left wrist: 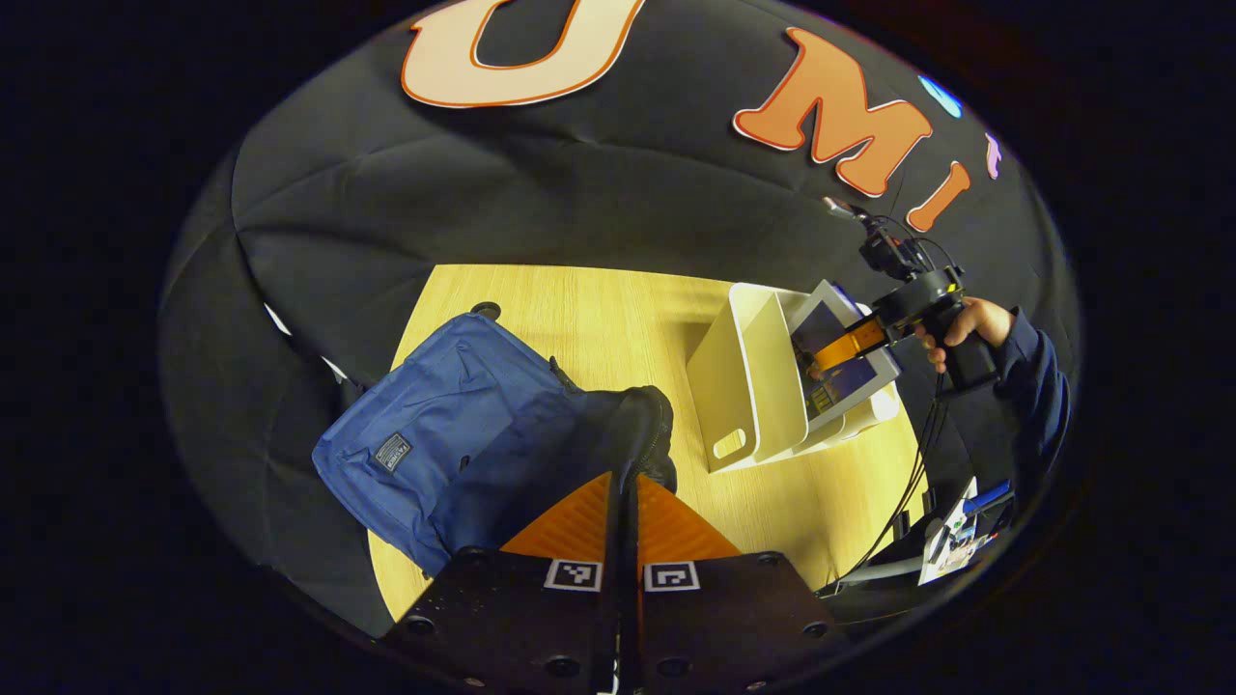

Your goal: Open the schoolbag, grab two books from the bookshelf and put them into the schoolbag.

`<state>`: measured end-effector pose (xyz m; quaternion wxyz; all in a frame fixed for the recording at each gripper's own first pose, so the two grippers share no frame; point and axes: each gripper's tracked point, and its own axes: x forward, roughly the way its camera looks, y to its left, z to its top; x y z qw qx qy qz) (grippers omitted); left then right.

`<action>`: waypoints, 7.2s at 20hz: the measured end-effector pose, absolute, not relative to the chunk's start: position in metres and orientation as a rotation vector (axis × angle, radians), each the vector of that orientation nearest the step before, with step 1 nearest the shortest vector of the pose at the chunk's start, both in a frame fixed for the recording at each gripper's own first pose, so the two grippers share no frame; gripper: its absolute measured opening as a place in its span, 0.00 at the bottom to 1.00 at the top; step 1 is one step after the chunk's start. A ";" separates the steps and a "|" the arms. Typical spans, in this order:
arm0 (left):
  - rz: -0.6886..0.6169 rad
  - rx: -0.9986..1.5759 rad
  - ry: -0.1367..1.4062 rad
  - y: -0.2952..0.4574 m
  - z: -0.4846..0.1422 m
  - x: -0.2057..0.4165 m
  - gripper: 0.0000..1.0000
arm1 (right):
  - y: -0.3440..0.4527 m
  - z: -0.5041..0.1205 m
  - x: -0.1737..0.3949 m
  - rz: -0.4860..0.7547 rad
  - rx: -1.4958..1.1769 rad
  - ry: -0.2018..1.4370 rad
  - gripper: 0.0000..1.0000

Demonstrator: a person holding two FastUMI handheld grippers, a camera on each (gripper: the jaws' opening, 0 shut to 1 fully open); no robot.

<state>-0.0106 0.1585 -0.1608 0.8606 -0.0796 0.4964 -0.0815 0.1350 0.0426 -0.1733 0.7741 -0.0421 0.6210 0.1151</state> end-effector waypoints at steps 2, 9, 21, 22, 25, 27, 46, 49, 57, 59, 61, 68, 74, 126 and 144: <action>-0.177 -0.166 1.043 0.159 -0.162 -0.011 0.02 | 0.033 -0.151 0.130 0.265 -0.093 1.311 0.40; -0.192 -0.171 1.042 0.157 -0.163 -0.011 0.02 | 0.015 -0.068 0.094 0.330 -0.017 1.201 0.40; -0.176 -0.101 1.027 0.164 -0.153 -0.001 0.05 | 0.100 -0.044 0.006 0.558 0.369 1.114 0.39; -0.178 -0.091 1.027 0.165 -0.152 0.000 0.02 | 0.117 -0.052 -0.002 0.595 0.393 1.126 0.39; -0.177 -0.066 1.033 0.168 -0.150 0.002 0.02 | 0.154 -0.072 -0.022 0.676 0.481 1.152 0.39; -0.171 -0.046 1.028 0.171 -0.147 0.004 0.02 | 0.174 -0.095 -0.029 0.660 0.521 1.170 0.39; -0.197 -0.031 1.035 0.172 -0.146 0.003 0.02 | 0.291 -0.165 -0.023 0.488 0.841 1.139 0.39; -0.213 -0.022 1.042 0.170 -0.148 -0.001 0.02 | 0.302 -0.174 -0.025 0.471 0.865 1.132 0.39; -0.268 0.027 1.083 0.155 -0.147 -0.012 0.02 | 0.334 -0.190 -0.022 0.427 0.964 1.088 0.39; -0.276 0.046 1.081 0.151 -0.145 -0.012 0.02 | 0.340 -0.191 -0.020 0.425 0.988 1.075 0.39; -0.283 0.031 1.085 0.148 -0.144 -0.014 0.02 | 0.348 -0.193 -0.017 0.421 1.016 1.057 0.39; -0.278 0.049 1.072 0.151 -0.141 -0.012 0.01 | 0.374 -0.208 -0.021 0.421 1.080 1.056 0.39; -0.276 0.040 1.078 0.149 -0.143 -0.014 0.01 | 0.384 -0.222 -0.020 0.437 1.107 1.053 0.39; -0.274 -0.065 0.911 0.029 -0.152 -0.002 0.72 | 0.078 -0.148 0.012 0.247 0.634 0.814 0.94; -0.097 0.004 0.279 0.015 -0.026 0.024 0.88 | -0.030 -0.045 0.033 0.130 0.296 0.266 0.95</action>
